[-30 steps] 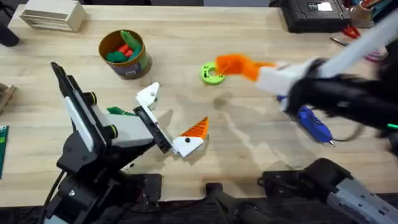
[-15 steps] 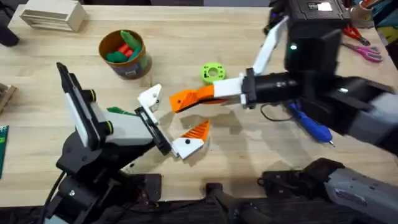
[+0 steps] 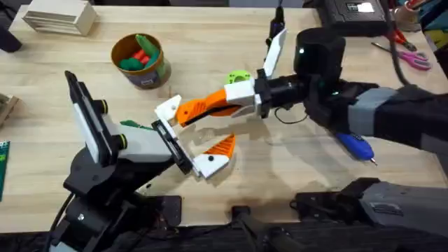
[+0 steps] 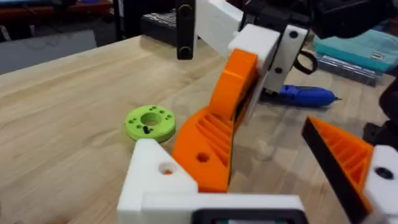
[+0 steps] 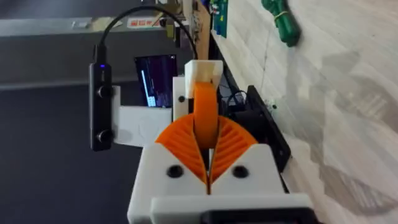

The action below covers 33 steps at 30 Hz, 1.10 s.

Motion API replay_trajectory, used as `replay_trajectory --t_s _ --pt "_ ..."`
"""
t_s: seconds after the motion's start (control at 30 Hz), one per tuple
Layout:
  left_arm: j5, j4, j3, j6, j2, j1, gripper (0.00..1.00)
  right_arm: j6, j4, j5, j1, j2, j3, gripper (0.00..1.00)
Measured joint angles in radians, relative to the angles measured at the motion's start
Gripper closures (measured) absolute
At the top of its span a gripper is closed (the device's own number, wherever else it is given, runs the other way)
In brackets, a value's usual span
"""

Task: Pick up the gripper from the table and insert it into the empty holder that is missing its gripper. Then pick up a screw, insert it into the mounting hole, and use the screwdriver to tighten it. Finally, clean up the table by picking up the vegetable and placing it into the bucket.

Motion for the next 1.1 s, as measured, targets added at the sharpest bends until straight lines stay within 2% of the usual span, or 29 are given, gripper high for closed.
replay_trajectory --t_s 0.13,0.43,0.7,0.73,0.93,1.1 --pt "-0.016 0.005 0.000 0.001 0.000 0.003 0.013 0.048 0.088 -0.001 0.012 0.034 0.000 0.986" --pt "0.000 -0.001 0.000 -0.014 0.000 0.002 0.014 0.103 0.135 -0.023 0.021 0.106 0.006 0.987" --pt "-0.008 0.000 0.000 -0.026 0.000 0.002 0.014 0.108 0.133 -0.031 0.043 0.218 0.113 0.987" --pt "-0.039 -0.001 0.000 -0.030 0.000 0.010 0.014 0.108 0.132 -0.037 0.053 0.268 0.163 0.987" --pt "-0.098 -0.004 0.000 -0.037 0.000 0.017 0.012 0.108 0.132 -0.038 0.070 0.323 0.220 0.988" --pt "-0.101 -0.004 0.000 -0.037 0.000 0.017 0.013 0.108 0.131 -0.036 0.071 0.323 0.221 0.988"
